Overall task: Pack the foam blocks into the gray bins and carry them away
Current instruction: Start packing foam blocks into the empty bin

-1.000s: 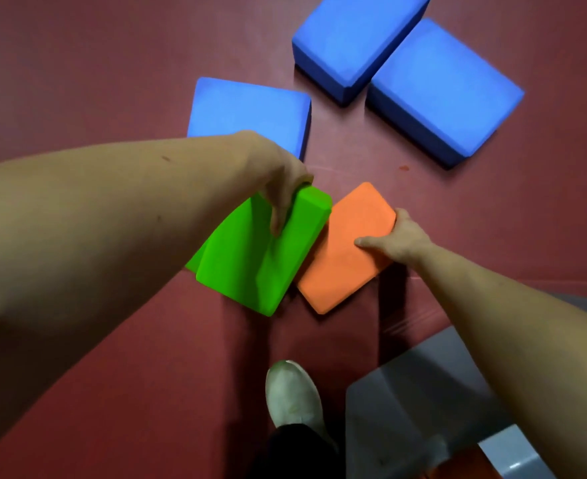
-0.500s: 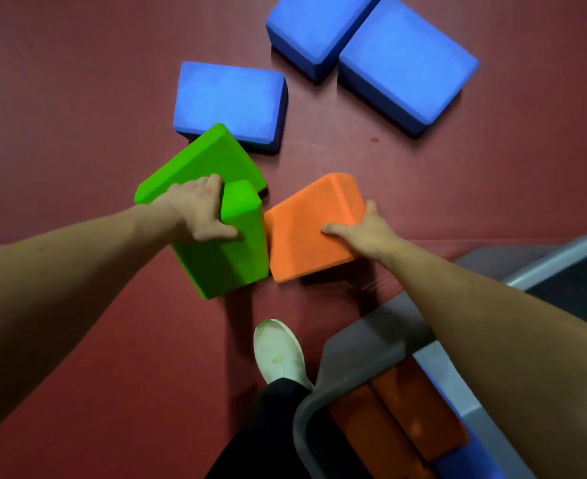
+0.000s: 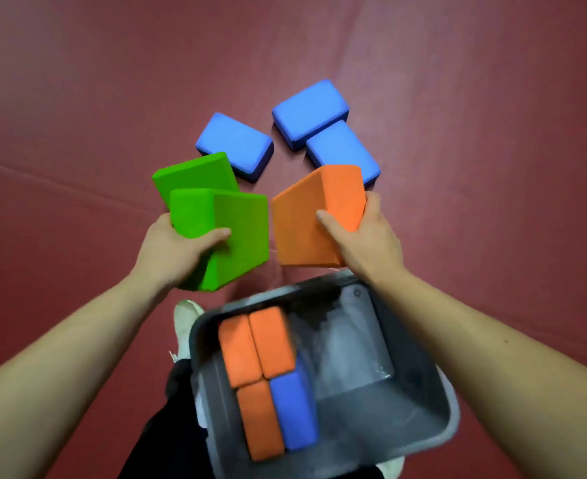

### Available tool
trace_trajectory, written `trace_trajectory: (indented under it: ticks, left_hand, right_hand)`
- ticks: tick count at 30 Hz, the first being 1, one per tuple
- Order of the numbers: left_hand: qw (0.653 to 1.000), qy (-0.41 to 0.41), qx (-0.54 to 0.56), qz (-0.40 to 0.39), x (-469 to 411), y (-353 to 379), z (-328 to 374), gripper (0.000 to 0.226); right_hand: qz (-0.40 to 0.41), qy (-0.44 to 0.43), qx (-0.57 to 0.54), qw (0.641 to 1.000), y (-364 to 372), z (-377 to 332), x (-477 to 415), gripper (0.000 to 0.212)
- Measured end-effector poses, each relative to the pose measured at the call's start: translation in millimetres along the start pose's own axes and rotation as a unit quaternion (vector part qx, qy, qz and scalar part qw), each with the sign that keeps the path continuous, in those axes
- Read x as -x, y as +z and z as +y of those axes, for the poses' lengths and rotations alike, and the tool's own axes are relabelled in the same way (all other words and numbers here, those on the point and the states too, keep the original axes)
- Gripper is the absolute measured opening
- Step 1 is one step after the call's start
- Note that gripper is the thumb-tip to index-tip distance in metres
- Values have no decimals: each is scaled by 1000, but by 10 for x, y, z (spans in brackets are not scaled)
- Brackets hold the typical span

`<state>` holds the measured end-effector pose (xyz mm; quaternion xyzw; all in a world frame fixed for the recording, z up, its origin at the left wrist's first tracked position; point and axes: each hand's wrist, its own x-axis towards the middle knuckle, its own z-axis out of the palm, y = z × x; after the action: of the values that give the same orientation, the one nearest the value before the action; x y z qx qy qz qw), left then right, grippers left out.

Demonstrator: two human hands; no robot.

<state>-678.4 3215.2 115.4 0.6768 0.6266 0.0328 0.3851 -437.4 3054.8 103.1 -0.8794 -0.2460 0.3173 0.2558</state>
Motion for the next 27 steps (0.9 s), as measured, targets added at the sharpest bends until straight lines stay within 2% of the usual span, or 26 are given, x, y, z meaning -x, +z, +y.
trace_trajectory:
  ticks: [4,9,14,19,22,27]
  left_hand:
    - [991,-43,110,62,1116,441,192,70]
    - [983,-73,167,-3,1930,1048,15,67]
    - [976,-114,178,-54,2559,1607,-365,62]
    - [969,-132,179,-110,2614,2133,-828,59]
    - [971,-133,158,-121,2538,2429,-1033,66]
    - [978,-131,92,-131,2355,2797,-1380,52]
  right_hand:
    - [-53,0,-35,998,-494,338,618,82]
    - [-71,21,-19,997,-713,965,1266,89]
    - [-111,77,-27,991,-449,1603,1740,80]
    - [-158,104,-4,982,147,2000,1882,80]
    - [-155,96,19,983,478,2172,1847,79]
    - [-169,120,47,977,849,2479,1680,81]
